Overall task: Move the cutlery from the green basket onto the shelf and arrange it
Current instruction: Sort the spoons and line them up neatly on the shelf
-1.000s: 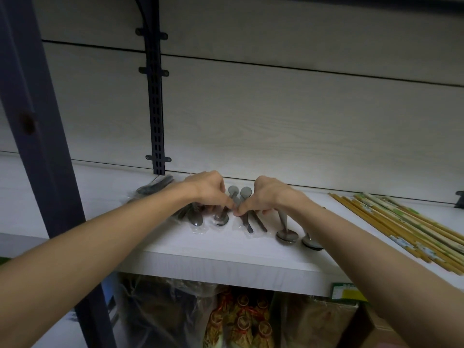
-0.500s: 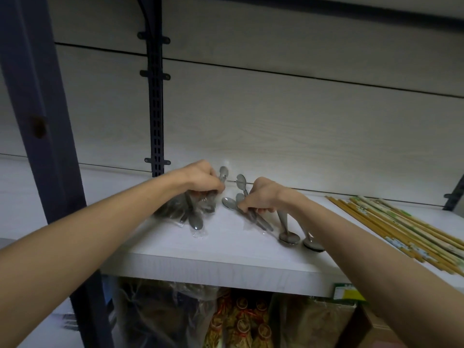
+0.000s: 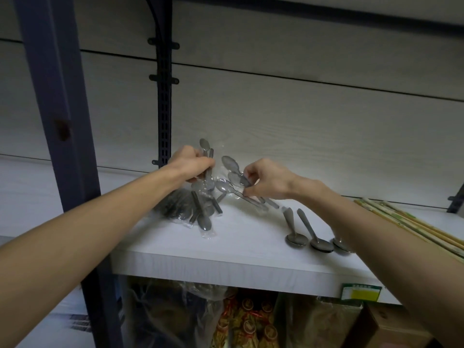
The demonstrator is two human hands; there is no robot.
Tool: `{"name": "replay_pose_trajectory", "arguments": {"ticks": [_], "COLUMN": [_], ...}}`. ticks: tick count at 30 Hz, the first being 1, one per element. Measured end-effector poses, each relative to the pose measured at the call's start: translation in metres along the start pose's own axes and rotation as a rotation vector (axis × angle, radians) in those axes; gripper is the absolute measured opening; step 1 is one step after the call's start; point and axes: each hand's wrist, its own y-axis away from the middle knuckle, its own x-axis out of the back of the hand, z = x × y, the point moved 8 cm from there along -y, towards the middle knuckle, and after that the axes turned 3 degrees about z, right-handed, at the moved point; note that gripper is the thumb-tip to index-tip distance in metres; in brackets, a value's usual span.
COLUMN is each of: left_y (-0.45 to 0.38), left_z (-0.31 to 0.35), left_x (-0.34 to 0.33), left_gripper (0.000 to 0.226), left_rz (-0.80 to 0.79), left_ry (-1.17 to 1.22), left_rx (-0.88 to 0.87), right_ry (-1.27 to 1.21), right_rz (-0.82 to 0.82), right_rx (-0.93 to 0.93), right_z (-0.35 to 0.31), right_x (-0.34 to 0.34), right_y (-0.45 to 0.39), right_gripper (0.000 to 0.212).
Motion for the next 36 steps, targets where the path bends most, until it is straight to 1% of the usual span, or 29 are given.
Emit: {"name": "replay_pose_trajectory", "arguments": {"ticks": [1, 4, 6, 8, 10, 11, 13, 15, 17, 19, 21, 23, 26, 28, 30, 32, 34, 36], "left_y": [0.000, 0.000, 0.001, 0.005, 0.011, 0.013, 0.015, 0.018, 0.021, 0.021, 0.020, 0.018, 0.019, 0.020, 0.017, 0.013, 0.014, 0.017], "left_z": [0.003, 0.006, 0.004, -0.001, -0.006, -0.008, -0.012, -0.014, -0.014, -0.013, -0.012, -0.010, 0.000, 0.007, 0.013, 0.019, 0.025, 0.029], "left_x": [0.003, 0.006, 0.001, -0.010, -0.024, -0.029, -0.033, -0.037, -0.040, -0.042, -0.044, -0.045, -0.047, -0.050, -0.050, -0.047, -0.048, -0.050], "left_gripper": [0.010, 0.011, 0.008, 0.008, 0.010, 0.011, 0.010, 0.017, 0.020, 0.019, 0.019, 0.017, 0.011, 0.009, 0.011, 0.012, 0.009, 0.007], "left_rz": [0.029, 0.069, 0.011, -0.120, -0.262, -0.303, -0.343, -0.397, -0.437, -0.431, -0.427, -0.420, -0.399, -0.397, -0.358, -0.289, -0.281, -0.316], "left_ry": [0.016, 0.026, -0.006, -0.053, -0.103, -0.125, -0.177, -0.245, -0.281, -0.271, -0.260, -0.257, -0.262, -0.262, -0.244, -0.219, -0.194, -0.181], "left_rx": [-0.010, -0.027, -0.010, 0.025, 0.048, 0.045, 0.038, 0.043, 0.048, 0.047, 0.036, 0.002, -0.082, -0.120, -0.146, -0.168, -0.193, -0.212], "right_ry": [0.072, 0.174, 0.263, 0.315, 0.299, 0.274, 0.215, 0.177, 0.174, 0.166, 0.156, 0.159, 0.046, -0.117, -0.317, -0.462, -0.510, -0.545], "right_rz": [0.038, 0.092, 0.076, 0.072, 0.066, 0.044, -0.039, -0.097, -0.109, -0.097, -0.040, 0.058, 0.227, 0.255, 0.201, 0.149, 0.145, 0.180], "right_rx": [0.044, 0.121, 0.151, 0.177, 0.189, 0.190, 0.189, 0.196, 0.198, 0.180, 0.152, 0.104, -0.029, -0.110, -0.177, -0.232, -0.276, -0.334], "right_z": [-0.003, -0.005, -0.005, -0.004, -0.006, -0.006, -0.005, -0.002, 0.004, 0.012, 0.019, 0.026, 0.039, 0.047, 0.050, 0.047, 0.045, 0.044], "right_x": [0.003, 0.007, 0.003, -0.005, -0.013, -0.017, -0.026, -0.032, -0.036, -0.038, -0.032, -0.020, -0.002, 0.002, -0.002, -0.009, -0.011, -0.009], "right_y": [0.002, 0.008, 0.015, 0.020, 0.023, 0.025, 0.028, 0.031, 0.032, 0.033, 0.034, 0.035, 0.032, 0.028, 0.022, 0.017, 0.012, 0.007], "right_gripper": [0.008, 0.013, 0.016, 0.018, 0.020, 0.023, 0.035, 0.046, 0.055, 0.063, 0.062, 0.048, 0.031, 0.028, 0.031, 0.037, 0.040, 0.054]}}
